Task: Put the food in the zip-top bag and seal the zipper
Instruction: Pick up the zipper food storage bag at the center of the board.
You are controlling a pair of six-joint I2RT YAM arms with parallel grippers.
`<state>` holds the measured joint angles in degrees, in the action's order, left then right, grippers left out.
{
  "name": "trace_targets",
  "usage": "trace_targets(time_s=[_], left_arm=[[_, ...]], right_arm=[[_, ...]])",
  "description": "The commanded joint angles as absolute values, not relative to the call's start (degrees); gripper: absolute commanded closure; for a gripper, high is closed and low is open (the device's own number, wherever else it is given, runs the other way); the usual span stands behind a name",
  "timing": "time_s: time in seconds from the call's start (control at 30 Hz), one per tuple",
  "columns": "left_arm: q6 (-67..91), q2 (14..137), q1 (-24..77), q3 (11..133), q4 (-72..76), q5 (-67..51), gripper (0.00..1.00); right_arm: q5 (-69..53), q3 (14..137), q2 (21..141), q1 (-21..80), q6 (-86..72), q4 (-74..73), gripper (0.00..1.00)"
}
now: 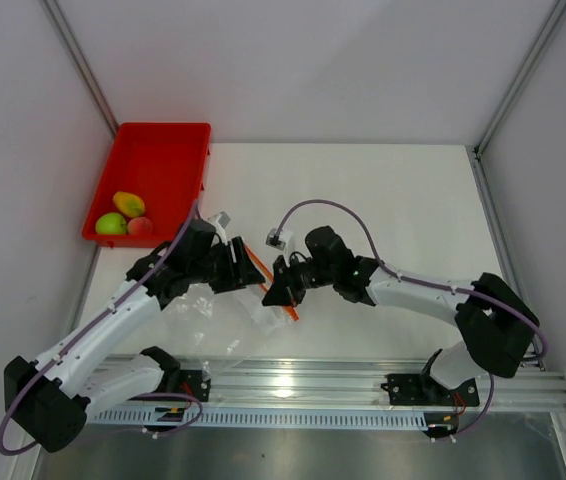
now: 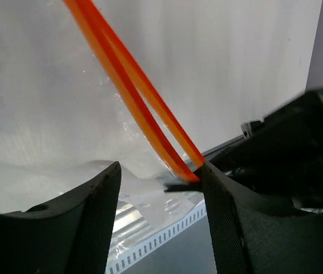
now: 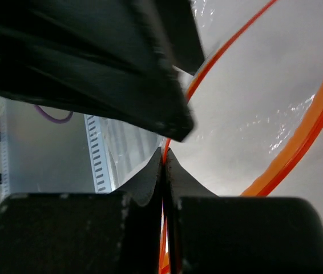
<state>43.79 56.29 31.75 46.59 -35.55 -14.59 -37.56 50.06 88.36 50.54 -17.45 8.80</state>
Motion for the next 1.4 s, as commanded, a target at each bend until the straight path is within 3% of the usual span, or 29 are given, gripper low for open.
trace_targets(time_s=[0.0, 0.23, 0.77, 0.87, 0.9, 1.07, 1.13, 1.27, 1.3, 1.37], left_arm=[[45.79, 56.78, 31.9, 51.24, -36.91, -13.36, 0.37], [45.62, 57.57, 31.82, 52.3, -37.09, -14.76, 0.35], [43.42, 57.04, 31.9, 48.34, -36.12, -19.34, 0.41], [42.8, 57.13, 31.9, 48.51, -36.04, -19.25, 0.49], [42.37, 57.13, 31.9, 48.6, -35.95, -19.51, 0.61], [40.61, 56.43, 31.9, 48.52, -34.89, -20.92, 0.96], [40.08, 56.25, 31.91, 48.34, -34.63, -21.53, 0.99], [37.8, 55.2, 31.99, 47.55, -33.4, -22.41, 0.99], [37.53, 54.76, 31.91, 47.46, -33.31, -22.06, 0.99], [36.74, 54.06, 31.9, 46.85, -32.44, -21.36, 0.99]], right_arm=[[-27.44, 52.64, 84.12, 53.6, -10.81, 0.36, 1.0], [-20.14, 54.05, 81.65, 58.27, -7.3, -5.62, 1.0], [-5.01, 61.34, 80.95, 65.56, -6.15, -10.46, 1.0], [-3.16, 62.49, 80.6, 66.88, -6.07, -11.6, 1.0], [-2.03, 63.01, 80.51, 67.75, -6.15, -11.86, 1.0], [3.95, 63.9, 79.37, 69.43, -7.91, -14.67, 1.0], [5.36, 63.72, 78.4, 69.52, -9.75, -15.38, 0.99], [6.94, 64.16, 77.26, 69.61, -12.56, -19.5, 0.86], [7.55, 64.16, 76.91, 69.52, -13.35, -20.21, 0.72], [9.22, 64.07, 75.25, 69.61, -16.25, -22.83, 0.57]])
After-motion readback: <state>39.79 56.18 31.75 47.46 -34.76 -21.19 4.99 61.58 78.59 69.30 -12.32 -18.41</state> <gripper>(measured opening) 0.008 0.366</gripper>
